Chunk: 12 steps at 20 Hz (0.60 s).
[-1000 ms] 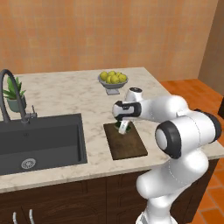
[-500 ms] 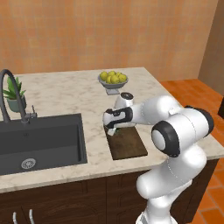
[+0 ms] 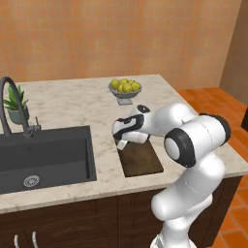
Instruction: Pick up the sponge from the counter and clean the cutting board by briefly scrubbing or pressing down on the cutting board. Once finished, release the sponge.
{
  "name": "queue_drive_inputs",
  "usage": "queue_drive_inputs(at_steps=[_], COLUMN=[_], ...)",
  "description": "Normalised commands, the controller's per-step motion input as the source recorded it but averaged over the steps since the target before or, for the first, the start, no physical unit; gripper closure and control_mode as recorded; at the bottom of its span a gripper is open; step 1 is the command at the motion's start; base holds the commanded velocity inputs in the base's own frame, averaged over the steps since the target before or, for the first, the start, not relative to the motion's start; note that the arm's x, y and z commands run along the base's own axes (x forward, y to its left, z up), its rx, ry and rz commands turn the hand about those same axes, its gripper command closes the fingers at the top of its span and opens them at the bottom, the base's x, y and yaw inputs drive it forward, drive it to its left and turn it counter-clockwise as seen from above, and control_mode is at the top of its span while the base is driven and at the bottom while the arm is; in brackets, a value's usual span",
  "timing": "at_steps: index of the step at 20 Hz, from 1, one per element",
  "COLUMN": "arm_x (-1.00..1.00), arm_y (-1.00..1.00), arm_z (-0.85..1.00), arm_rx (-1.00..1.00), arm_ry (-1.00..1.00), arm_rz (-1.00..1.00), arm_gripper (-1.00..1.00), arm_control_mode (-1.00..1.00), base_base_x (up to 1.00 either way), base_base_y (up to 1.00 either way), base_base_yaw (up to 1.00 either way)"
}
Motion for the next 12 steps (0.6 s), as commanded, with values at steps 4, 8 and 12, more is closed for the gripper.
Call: queue_drive_inputs(at_steps=[4,8,12], arm_x=[-0.01,-0.04,-0.03], arm_y=[0.00,-0.02,-0.21], arm_z=[-0.21,-0.21,-0.21], arm_rx=[0.01,0.00,0.00], arm_ry=[0.00,-0.03,-0.06], arm_rz=[0.00,0.00,0.03], arm_gripper=[1.00,1.00,1.00], arm_control_mode=[-1.00,-1.00,-1.00], base_base_x=[0.00,0.00,0.00], base_base_y=[0.00,0.00,0.00], base_base_yaw=[0.00,0.00,0.00])
